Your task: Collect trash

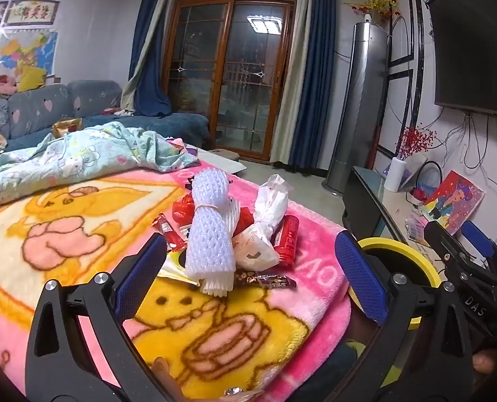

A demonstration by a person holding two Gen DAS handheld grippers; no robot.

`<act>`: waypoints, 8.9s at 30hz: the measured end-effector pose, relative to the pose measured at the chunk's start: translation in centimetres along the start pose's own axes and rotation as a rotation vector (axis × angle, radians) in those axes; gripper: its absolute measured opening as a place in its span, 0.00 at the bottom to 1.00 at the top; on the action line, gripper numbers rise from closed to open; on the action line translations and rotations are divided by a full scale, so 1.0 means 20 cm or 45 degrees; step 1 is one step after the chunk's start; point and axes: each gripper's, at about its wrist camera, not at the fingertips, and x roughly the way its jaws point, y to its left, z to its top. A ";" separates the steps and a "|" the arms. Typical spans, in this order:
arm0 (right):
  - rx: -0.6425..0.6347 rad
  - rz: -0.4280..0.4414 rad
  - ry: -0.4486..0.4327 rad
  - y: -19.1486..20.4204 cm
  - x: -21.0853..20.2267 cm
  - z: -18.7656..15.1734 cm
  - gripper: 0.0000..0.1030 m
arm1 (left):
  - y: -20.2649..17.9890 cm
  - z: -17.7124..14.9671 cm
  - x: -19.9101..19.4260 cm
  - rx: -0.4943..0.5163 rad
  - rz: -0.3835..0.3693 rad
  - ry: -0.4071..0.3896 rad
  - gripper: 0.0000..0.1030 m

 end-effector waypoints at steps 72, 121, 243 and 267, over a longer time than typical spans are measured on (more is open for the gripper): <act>-0.013 0.229 0.183 0.10 0.14 -0.02 0.94 | 0.15 0.02 0.03 -0.068 0.073 0.037 0.90; 0.056 0.427 0.685 0.38 1.34 0.09 0.70 | 0.37 0.15 0.69 -0.190 -0.065 0.438 0.43; 0.203 -0.165 0.492 -0.97 0.64 0.12 0.67 | -0.77 0.03 0.84 0.180 -0.512 0.434 0.86; -0.058 0.045 0.402 -0.41 0.53 0.33 0.74 | -0.30 0.22 0.62 0.009 -0.320 0.248 0.89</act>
